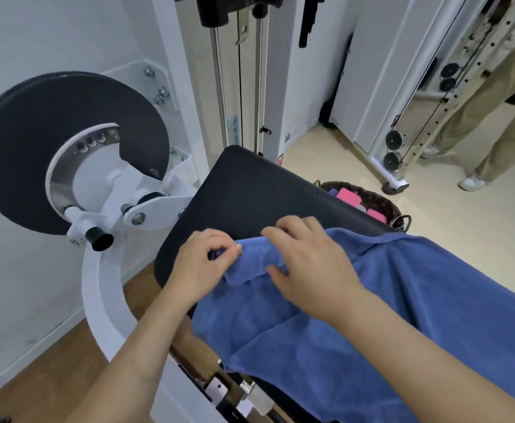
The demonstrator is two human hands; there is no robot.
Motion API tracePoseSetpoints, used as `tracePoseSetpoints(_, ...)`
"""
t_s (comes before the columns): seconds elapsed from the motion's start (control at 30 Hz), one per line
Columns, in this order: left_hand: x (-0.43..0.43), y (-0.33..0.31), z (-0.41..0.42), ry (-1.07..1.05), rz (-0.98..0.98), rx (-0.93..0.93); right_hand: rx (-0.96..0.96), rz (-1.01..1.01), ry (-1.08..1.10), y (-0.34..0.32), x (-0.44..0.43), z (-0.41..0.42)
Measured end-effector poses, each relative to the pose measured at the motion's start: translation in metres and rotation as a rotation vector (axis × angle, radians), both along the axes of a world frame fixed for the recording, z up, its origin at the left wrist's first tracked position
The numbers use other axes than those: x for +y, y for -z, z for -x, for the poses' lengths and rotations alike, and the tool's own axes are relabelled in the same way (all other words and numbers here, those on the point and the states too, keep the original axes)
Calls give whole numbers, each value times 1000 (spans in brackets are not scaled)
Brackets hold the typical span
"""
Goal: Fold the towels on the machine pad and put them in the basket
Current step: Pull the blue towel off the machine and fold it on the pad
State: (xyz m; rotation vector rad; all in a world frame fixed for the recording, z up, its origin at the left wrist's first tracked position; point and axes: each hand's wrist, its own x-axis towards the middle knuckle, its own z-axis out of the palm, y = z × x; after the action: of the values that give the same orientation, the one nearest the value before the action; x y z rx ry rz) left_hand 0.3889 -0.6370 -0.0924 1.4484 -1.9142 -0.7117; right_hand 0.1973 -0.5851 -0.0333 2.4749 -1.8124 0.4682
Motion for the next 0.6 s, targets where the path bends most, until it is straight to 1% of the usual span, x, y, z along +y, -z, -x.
tracePoseSetpoints(0.07, -7, -4, -2, 34, -24, 4, 48, -77, -15, 10, -8, -10)
tracePoseSetpoints(0.17, -2, 5, -13, 51, -52, 6, 179, -60, -37, 26, -20, -13)
tracePoseSetpoints(0.23, 6, 18, -21, -14, -26, 28, 167, -14, -128, 35, -20, -14)
tracePoseSetpoints(0.3, 15, 26, -22, -137, -68, 56, 134, -4, -225, 41, -18, -17)
tracePoseSetpoints(0.33, 18, 29, -19, -180, -100, 60, 155, -4, -258, 43, -17, -18)
tracePoseSetpoints(0.43, 18, 32, -4, -271, -99, 72, 270, -6, -326, 48, -23, -19)
tracePoseSetpoints(0.47, 16, 30, -2, -318, -112, 114, 257, -17, -322, 47, -26, -19)
tracePoseSetpoints(0.5, 16, 26, -2, -352, -144, 179, 196, -32, -291, 43, -27, -19)
tracePoseSetpoints(0.57, 19, 20, -9, -329, -233, 355, -65, -90, -154, 26, -36, -20)
tracePoseSetpoints(0.6, 24, 19, -14, -280, -305, 402, -215, -180, -61, 14, -43, -20)
